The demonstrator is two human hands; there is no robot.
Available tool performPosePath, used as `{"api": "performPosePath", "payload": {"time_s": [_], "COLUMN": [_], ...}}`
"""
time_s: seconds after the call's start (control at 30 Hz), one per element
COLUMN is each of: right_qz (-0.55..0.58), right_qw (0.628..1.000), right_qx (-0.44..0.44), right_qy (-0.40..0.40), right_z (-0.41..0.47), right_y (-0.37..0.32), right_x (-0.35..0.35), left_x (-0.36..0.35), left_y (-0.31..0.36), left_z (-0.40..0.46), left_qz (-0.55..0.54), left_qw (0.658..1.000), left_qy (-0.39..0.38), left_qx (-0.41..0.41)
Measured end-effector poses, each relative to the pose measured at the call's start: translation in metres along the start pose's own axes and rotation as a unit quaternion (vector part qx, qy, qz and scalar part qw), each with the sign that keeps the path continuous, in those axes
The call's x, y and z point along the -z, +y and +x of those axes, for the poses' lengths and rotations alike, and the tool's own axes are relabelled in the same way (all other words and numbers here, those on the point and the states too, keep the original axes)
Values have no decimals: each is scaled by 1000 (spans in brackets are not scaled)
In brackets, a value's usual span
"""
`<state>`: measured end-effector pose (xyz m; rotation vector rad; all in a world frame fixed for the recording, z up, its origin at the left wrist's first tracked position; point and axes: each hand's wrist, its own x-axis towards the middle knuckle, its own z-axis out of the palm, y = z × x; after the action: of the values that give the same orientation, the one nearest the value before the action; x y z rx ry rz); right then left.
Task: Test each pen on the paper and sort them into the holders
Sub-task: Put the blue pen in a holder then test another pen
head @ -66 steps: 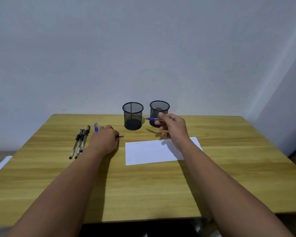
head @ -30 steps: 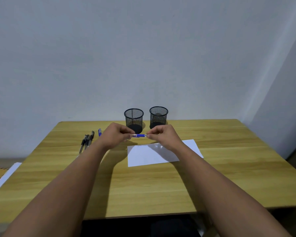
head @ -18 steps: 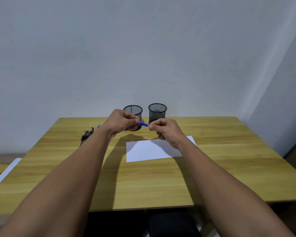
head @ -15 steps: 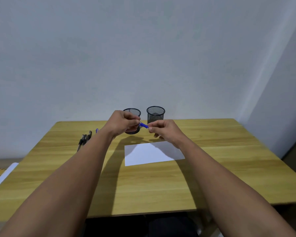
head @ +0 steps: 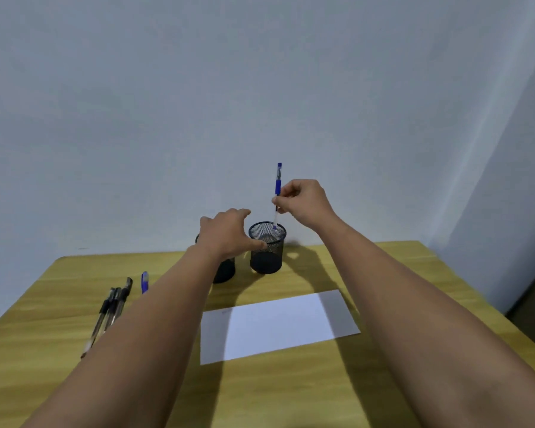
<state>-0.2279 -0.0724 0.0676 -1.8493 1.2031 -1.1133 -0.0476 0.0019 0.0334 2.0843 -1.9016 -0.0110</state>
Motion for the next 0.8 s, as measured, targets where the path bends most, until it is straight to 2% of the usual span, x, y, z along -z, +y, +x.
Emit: {"api": "performPosePath", "payload": {"time_s": [0.27, 0.43, 0.67, 0.73, 0.8], "right_qz": [-118, -148, -148, -125, -127], "right_qw": [993, 989, 988, 992, 992], "right_qx": [-12, -17, -23, 19, 15], "right_qy": [-13, -22, 40, -4, 3], "right_z": [12, 5, 10, -11, -14], "right_y": [34, 44, 33, -13, -16], "right_x": [-30, -40, -41, -72, -69], "left_x": [-31, -39, -22, 19, 17], "left_y": [3, -1, 11, -28, -24], "left_z": [37, 41, 39, -2, 1], "left_qz": [60, 13, -17, -19, -6], "left_qw": [996, 999, 1000, 998, 998], "left_qy": [-60, -32, -16, 21, 4], "left_qx": [3, 13, 14, 59, 55]}}
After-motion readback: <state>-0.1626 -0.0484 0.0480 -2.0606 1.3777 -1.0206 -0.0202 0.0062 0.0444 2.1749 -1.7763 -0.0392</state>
